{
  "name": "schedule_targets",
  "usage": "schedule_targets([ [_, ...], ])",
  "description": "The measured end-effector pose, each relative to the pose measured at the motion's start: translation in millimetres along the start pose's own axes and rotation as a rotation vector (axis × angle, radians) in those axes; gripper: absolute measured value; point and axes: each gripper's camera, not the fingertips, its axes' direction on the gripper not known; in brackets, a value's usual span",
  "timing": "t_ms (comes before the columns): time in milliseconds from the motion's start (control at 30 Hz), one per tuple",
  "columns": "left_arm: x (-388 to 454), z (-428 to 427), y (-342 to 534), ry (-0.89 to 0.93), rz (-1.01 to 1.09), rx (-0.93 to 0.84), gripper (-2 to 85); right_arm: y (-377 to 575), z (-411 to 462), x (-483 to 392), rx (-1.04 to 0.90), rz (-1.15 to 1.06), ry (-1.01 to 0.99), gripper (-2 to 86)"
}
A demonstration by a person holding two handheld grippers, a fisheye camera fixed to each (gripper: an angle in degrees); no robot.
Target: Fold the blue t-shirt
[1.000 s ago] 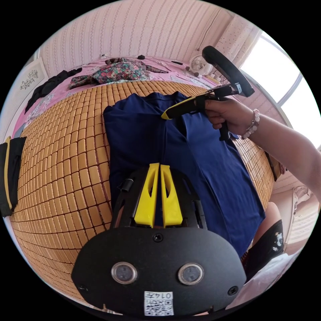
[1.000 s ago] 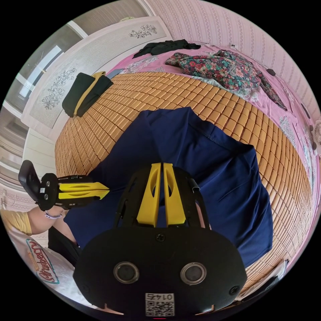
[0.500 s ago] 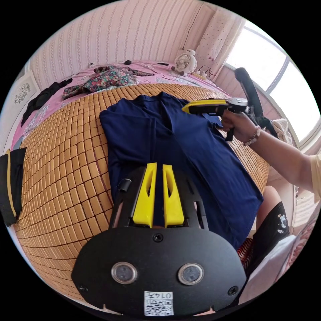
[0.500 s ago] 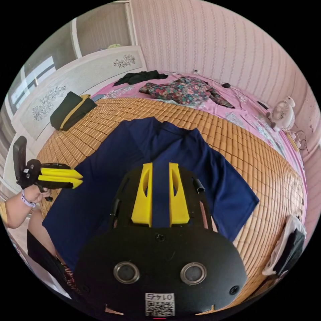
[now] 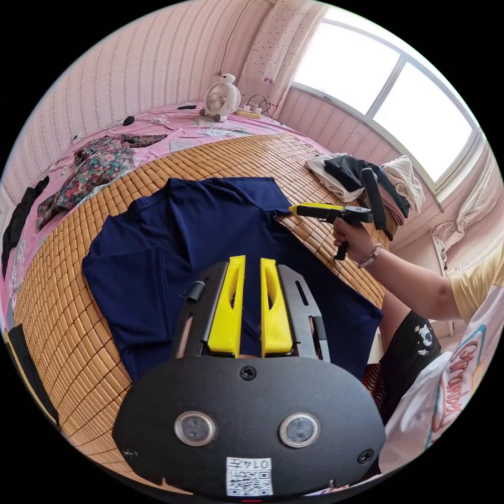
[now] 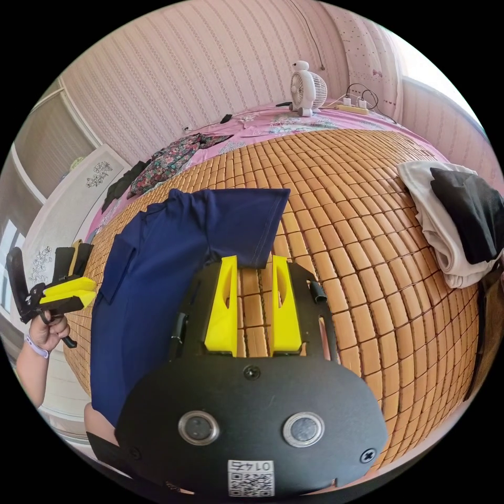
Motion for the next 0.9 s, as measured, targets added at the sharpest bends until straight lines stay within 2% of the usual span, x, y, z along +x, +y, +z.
schedule_targets([
  [267, 24.7, 78.2, -107.3, 0.073, 0.083, -0.029, 5.2, -7.2, -6.5, 15.1, -0.057, 0.017, -0.014, 3.7],
  [400, 44.1, 140.4, -163.8, 0.014, 0.112, -0.107, 5.8, -7.4, -11.5, 9.1, -0.059, -0.017, 0.037, 1.9],
  [500, 51.6, 169.2, -194.0, -0.041, 0.094, -0.117, 6.1, -7.5, -16.2, 16.4, -0.061, -0.001, 0.004, 1.8],
  [567, 52.3, 180.4, -206.1, -0.027, 0.081, -0.100, 6.4, -7.1, -19.3, 21.1, -0.061, 0.009, -0.018, 1.7],
  [700, 55.4, 209.1, -221.9, -0.180, 0.083, -0.141, 3.9, -5.6, -25.3, 21.4, -0.061, 0.004, -0.009, 1.4],
  [900, 44.3, 207.9, -219.2, -0.178, 0.088, -0.137, 1.1, -4.6, -33.3, 23.9, -0.071, -0.011, -0.025, 1.7],
])
